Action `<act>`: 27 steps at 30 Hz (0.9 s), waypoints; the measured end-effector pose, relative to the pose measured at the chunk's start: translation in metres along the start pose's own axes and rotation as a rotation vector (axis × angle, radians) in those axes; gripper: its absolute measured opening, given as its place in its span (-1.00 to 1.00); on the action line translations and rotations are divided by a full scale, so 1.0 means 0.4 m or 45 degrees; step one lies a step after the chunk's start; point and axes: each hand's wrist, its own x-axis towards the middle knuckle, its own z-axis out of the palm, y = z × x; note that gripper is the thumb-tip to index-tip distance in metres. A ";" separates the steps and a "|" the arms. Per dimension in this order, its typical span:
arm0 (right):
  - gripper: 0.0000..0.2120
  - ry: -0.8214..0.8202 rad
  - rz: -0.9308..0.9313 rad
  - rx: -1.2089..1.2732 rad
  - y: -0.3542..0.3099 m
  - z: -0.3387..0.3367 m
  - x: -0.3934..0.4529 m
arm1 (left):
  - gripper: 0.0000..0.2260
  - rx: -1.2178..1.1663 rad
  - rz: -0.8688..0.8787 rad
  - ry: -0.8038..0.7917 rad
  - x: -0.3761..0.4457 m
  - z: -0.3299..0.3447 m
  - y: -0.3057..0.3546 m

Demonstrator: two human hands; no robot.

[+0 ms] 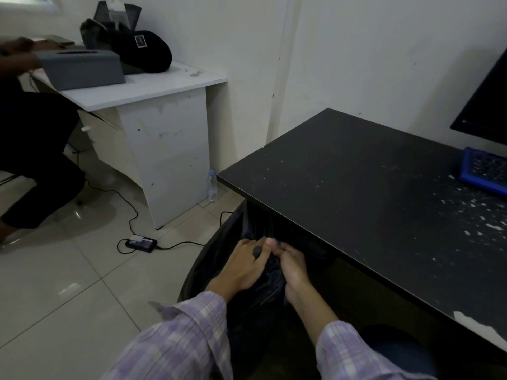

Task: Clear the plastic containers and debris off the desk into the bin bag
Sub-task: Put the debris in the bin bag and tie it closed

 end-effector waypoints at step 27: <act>-0.82 -0.455 -0.168 -0.173 -0.039 -0.035 0.030 | -0.45 -0.488 0.137 0.565 0.094 0.012 -0.021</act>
